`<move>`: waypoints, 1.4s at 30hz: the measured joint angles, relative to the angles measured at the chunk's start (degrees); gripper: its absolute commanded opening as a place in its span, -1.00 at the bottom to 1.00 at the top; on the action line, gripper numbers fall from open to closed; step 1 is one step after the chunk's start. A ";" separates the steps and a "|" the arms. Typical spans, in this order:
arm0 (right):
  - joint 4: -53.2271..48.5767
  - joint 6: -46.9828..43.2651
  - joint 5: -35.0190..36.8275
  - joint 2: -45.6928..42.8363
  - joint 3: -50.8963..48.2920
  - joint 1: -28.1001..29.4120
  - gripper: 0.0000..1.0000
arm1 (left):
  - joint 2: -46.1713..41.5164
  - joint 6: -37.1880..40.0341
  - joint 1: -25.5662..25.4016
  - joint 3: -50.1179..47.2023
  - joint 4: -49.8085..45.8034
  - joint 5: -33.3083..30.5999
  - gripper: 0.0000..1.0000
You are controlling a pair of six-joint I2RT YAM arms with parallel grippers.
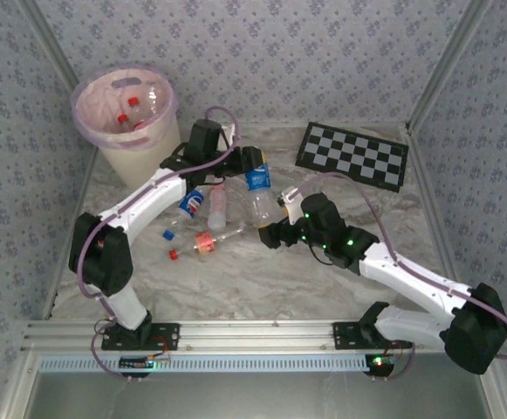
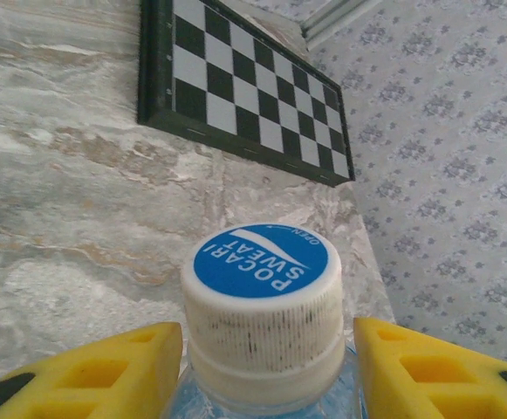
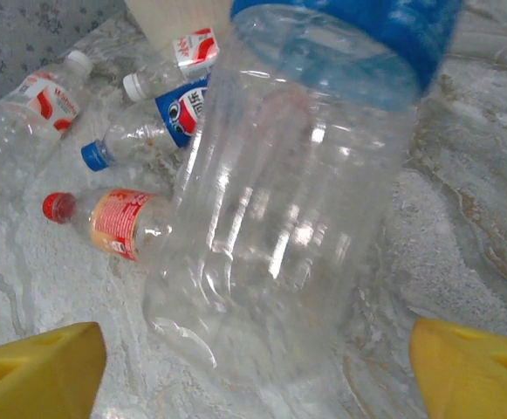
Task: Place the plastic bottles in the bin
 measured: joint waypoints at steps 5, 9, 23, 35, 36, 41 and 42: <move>-4.33 -0.04 2.08 -4.28 1.16 -1.31 0.89 | -0.57 4.59 6.23 10.36 -7.13 0.13 -0.17; -6.51 0.39 3.61 -5.88 1.49 -2.12 0.89 | -2.67 7.06 13.31 19.74 -10.29 -0.35 -0.45; -11.21 1.70 3.76 -6.91 0.33 -4.26 0.88 | 5.81 9.97 32.33 51.89 -9.42 -5.88 -0.91; -14.40 2.34 5.27 -9.77 0.31 -5.14 0.88 | 25.79 22.75 33.33 74.60 -24.81 -12.52 -0.96; -14.82 2.40 5.46 -10.29 0.22 -5.25 0.88 | 26.62 23.56 33.33 74.60 -26.01 -12.90 -0.97; -16.06 2.60 6.29 -12.68 -0.68 -6.01 0.87 | 27.87 27.19 33.33 71.87 -30.29 -14.01 -0.97; -16.28 2.64 6.36 -13.00 -0.87 -6.27 0.87 | 27.56 27.87 33.33 70.14 -30.14 -14.05 -0.97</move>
